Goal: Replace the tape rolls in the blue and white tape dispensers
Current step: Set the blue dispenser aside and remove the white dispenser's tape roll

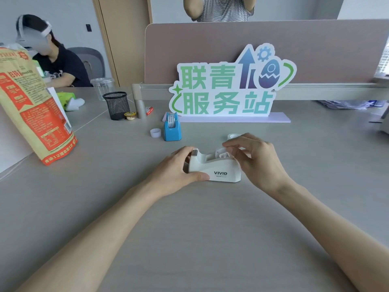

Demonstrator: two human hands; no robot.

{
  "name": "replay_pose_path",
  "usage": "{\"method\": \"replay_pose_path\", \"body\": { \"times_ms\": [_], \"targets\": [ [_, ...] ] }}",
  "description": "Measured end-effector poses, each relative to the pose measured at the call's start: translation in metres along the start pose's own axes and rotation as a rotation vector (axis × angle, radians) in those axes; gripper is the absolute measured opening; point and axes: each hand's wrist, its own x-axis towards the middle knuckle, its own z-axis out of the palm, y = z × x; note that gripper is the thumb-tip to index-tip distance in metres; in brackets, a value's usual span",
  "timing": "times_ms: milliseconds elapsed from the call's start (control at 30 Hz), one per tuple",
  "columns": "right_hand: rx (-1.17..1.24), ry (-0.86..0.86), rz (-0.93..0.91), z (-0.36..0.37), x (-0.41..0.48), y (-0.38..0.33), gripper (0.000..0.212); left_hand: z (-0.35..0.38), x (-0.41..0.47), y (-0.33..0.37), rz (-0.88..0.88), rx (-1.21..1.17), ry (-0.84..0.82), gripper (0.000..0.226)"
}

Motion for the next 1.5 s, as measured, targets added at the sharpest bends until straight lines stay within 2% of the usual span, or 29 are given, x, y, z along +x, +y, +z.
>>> {"method": "replay_pose_path", "body": {
  "times_ms": [200, 400, 500, 600, 700, 800, 1067, 1500],
  "targets": [
    [0.087, 0.146, 0.006, -0.006, -0.002, -0.009, 0.015, 0.007, 0.007, -0.004, -0.069, -0.034, 0.05, 0.058],
    [0.057, 0.122, -0.018, 0.005, -0.009, -0.006, 0.013, 0.013, 0.023, -0.01, -0.125, 0.098, 0.156, 0.068],
    [0.081, 0.064, 0.05, 0.01, -0.012, -0.003, 0.01, 0.013, 0.018, -0.011, -0.002, 0.198, 0.289, 0.068],
    [0.151, 0.017, 0.166, 0.012, -0.012, -0.001, 0.007, 0.013, 0.008, -0.007, 0.249, 0.266, 0.394, 0.042],
    [0.175, 0.007, 0.229, 0.014, -0.011, 0.002, 0.005, 0.016, -0.002, 0.005, 0.403, 0.292, 0.247, 0.025],
    [0.195, -0.024, 0.271, 0.017, -0.012, 0.004, 0.005, 0.02, -0.004, 0.009, 0.446, 0.295, 0.142, 0.029],
    [0.327, -0.062, 0.39, 0.018, -0.011, 0.006, 0.006, 0.021, -0.004, 0.011, 0.392, 0.273, 0.216, 0.027],
    [0.362, -0.11, 0.425, 0.019, -0.011, 0.005, 0.009, 0.023, -0.003, 0.008, 0.396, 0.268, 0.248, 0.019]
  ]
}}
